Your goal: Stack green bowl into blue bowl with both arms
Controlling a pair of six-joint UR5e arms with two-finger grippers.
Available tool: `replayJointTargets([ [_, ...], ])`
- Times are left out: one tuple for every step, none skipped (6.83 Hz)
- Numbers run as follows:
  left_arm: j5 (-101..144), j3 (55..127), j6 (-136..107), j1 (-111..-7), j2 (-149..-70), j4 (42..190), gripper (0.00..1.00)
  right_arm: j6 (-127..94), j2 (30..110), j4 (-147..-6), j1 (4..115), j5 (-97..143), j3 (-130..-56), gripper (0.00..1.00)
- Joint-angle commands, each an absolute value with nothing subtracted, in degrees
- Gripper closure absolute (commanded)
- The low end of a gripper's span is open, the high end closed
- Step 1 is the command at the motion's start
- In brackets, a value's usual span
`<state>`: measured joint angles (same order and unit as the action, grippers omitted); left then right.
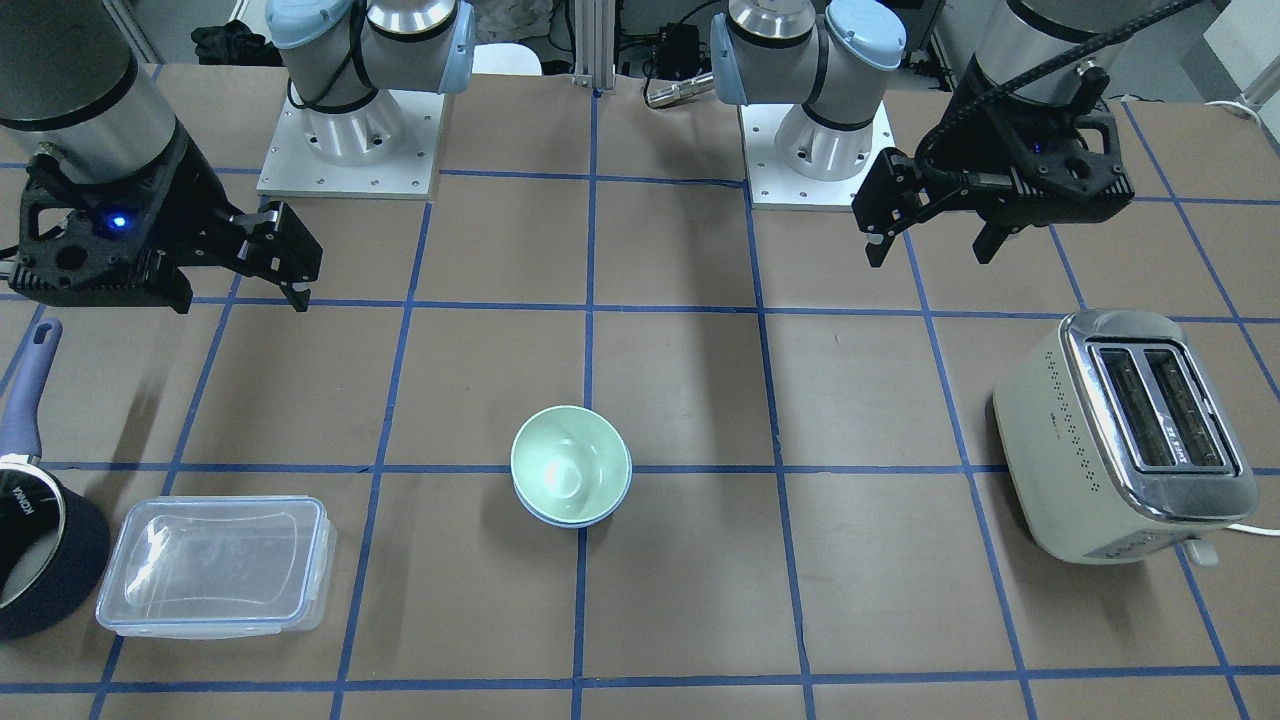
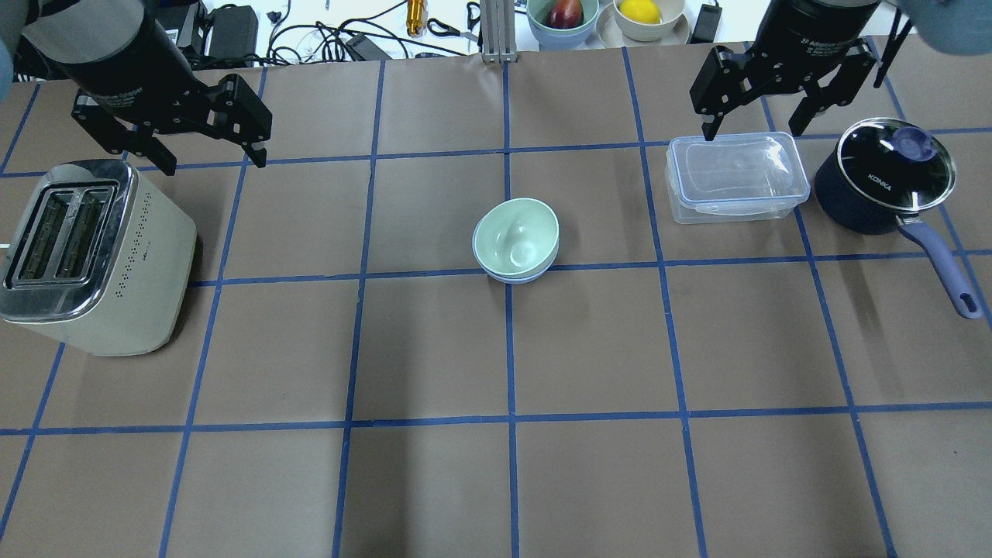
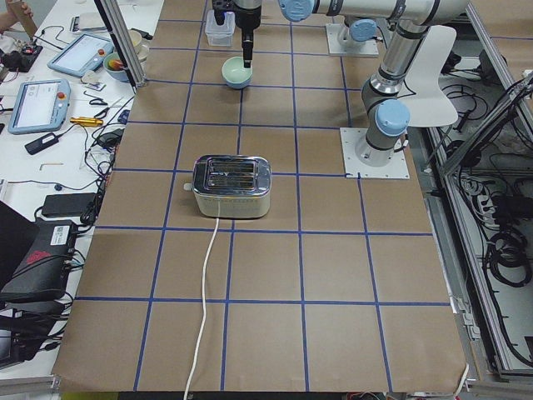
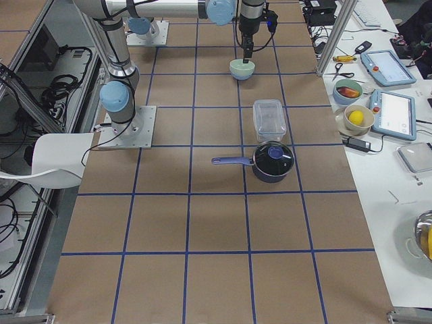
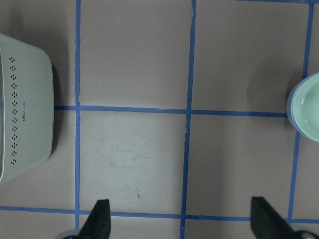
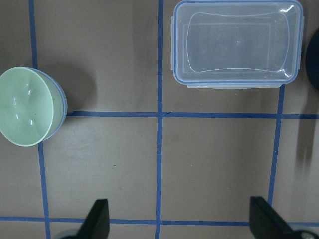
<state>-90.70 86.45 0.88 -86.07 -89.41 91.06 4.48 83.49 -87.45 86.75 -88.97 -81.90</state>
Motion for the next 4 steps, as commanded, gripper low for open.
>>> replayJointTargets([
  [-90.7,86.5,0.9,-86.0,-89.2,91.1,0.00,4.5,83.5,-87.4,86.7,-88.9,-81.9,0.00],
  [-90.7,86.5,0.9,-86.0,-89.2,91.1,0.00,4.5,83.5,-87.4,86.7,-88.9,-81.9,0.00],
  [-90.7,86.5,0.9,-86.0,-89.2,91.0,0.00,4.5,83.5,-87.4,86.7,-88.9,-82.0,0.00],
  [-90.7,86.5,0.9,-86.0,-89.2,91.1,0.00,4.5,83.5,-87.5,86.7,-88.9,-82.3,0.00],
])
